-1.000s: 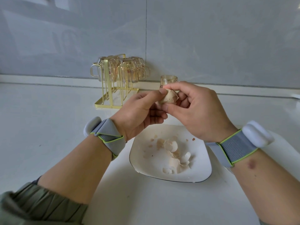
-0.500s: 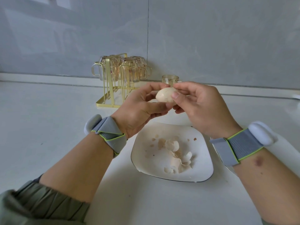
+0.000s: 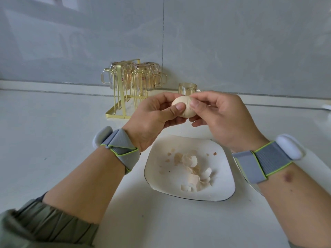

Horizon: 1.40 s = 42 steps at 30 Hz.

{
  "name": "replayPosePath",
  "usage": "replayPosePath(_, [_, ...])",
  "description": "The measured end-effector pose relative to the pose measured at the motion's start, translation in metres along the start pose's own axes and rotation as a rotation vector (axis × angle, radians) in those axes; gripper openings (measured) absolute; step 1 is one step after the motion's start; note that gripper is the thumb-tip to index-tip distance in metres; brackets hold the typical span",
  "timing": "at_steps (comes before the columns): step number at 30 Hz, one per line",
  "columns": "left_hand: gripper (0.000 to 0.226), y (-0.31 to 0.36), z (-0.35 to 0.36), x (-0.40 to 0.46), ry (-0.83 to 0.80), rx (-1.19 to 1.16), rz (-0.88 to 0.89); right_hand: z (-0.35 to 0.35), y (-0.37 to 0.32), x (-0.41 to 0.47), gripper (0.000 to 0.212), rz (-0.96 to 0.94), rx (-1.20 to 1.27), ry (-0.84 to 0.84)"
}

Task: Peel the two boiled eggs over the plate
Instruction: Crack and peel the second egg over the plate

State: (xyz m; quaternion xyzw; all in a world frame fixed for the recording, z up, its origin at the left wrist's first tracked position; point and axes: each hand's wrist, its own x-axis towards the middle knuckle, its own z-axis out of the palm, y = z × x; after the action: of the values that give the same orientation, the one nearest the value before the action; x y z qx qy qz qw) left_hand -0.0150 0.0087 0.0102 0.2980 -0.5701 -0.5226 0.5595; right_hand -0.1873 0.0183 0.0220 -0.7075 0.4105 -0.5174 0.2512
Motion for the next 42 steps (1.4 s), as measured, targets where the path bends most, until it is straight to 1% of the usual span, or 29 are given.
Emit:
replayPosePath(4, [0.030,0.0031,0.0013,-0.0013,-0.042,-0.050,-0.055,-0.0014,0.0003,0.0002,0.010,-0.052,-0.017,0.027])
replayPosePath(7, [0.026,0.0023,0.0024,-0.0011,-0.019,-0.059,-0.091,-0.0014,0.0009,-0.0004,0.010,-0.072,-0.044,0.010])
replayPosePath(11, [0.021,0.0007,0.0015,-0.0011,-0.010,-0.019,-0.029,0.0000,0.0007,-0.0004,0.014,-0.032,0.002,-0.031])
replayPosePath(15, [0.034,0.0010,0.0007,-0.0018,-0.053,-0.019,0.000,-0.0007,0.0010,0.0006,0.005,-0.036,0.025,0.002])
replayPosePath(17, [0.036,0.0017,0.0003,-0.0018,-0.084,-0.053,-0.019,-0.0011,0.0026,0.0010,0.006,-0.053,-0.015,0.015])
replayPosePath(20, [0.032,0.0017,0.0002,-0.0008,-0.084,-0.117,-0.082,-0.0016,0.0036,0.0013,0.007,-0.079,-0.051,0.047])
replayPosePath(22, [0.023,0.0014,0.0000,-0.0005,-0.053,-0.128,-0.134,-0.0014,0.0042,0.0014,0.007,-0.087,-0.065,0.056])
replayPosePath(24, [0.015,0.0006,-0.0005,-0.0001,-0.029,-0.126,-0.147,-0.0010,0.0049,0.0012,0.009,-0.069,-0.064,0.031])
replayPosePath(25, [0.014,0.0004,-0.0012,0.0000,-0.018,-0.114,-0.133,-0.0007,0.0050,0.0012,0.011,-0.054,-0.055,0.015])
replayPosePath(28, [0.022,-0.0006,-0.0023,0.0004,-0.002,-0.010,-0.055,0.0008,0.0051,0.0013,0.011,-0.017,-0.031,0.016])
replayPosePath(30, [0.035,-0.0011,-0.0013,-0.0004,-0.016,0.075,-0.015,0.0015,0.0054,0.0017,0.018,0.025,-0.026,0.035])
replayPosePath(32, [0.045,-0.0021,-0.0001,-0.0012,-0.025,0.127,0.000,0.0016,0.0070,0.0019,0.024,0.076,-0.032,0.017])
replayPosePath(35, [0.047,-0.0029,0.0001,-0.0006,-0.030,0.135,0.011,0.0004,0.0080,0.0017,0.029,0.132,-0.016,-0.018])
replayPosePath(38, [0.046,-0.0028,-0.0016,0.0003,-0.035,0.163,0.025,-0.0004,0.0083,0.0015,0.028,0.116,-0.027,-0.014])
replayPosePath(42, [0.049,-0.0040,-0.0017,0.0006,-0.030,0.180,0.042,-0.0009,0.0085,0.0021,0.022,0.085,-0.072,0.010])
